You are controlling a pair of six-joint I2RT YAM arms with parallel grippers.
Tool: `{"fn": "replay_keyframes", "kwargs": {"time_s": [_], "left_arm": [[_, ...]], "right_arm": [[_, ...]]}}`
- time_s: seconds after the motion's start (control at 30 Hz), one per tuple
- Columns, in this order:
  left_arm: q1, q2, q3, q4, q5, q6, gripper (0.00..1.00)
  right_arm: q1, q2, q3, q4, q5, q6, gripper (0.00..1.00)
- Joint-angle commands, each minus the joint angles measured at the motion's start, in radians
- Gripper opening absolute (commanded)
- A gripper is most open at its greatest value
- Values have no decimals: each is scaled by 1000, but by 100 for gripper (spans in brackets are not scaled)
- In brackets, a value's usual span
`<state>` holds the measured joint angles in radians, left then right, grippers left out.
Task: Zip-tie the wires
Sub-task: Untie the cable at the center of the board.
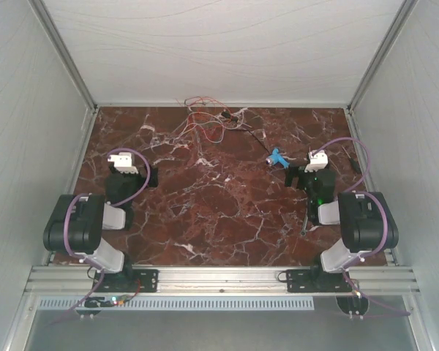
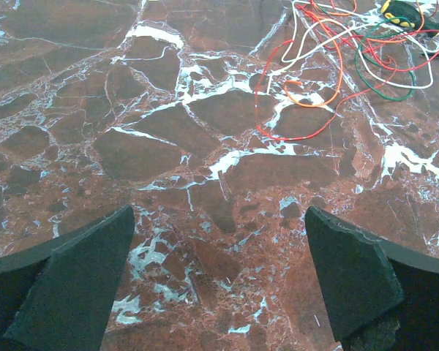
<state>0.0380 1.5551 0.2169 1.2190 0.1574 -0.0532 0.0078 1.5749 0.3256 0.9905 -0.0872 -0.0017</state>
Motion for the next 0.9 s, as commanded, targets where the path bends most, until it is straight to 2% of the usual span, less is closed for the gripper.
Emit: {"fn": "replay_keyframes", "kwargs": {"time_s": [0.0, 0.73, 0.8, 0.87], "left_arm": [[-3, -3, 26, 77, -1, 10, 100], [4, -3, 27, 75, 8, 6, 100], [0, -8, 25, 75, -29, 0, 100], [-9, -53, 19, 47, -94, -14, 100]], "right_arm": [[-5, -4, 12, 33, -3, 9, 98], [-4, -4, 12, 31, -3, 9, 98], [2, -12, 7, 43, 16, 8, 98], [21, -62, 25, -33, 60, -4, 98]]}}
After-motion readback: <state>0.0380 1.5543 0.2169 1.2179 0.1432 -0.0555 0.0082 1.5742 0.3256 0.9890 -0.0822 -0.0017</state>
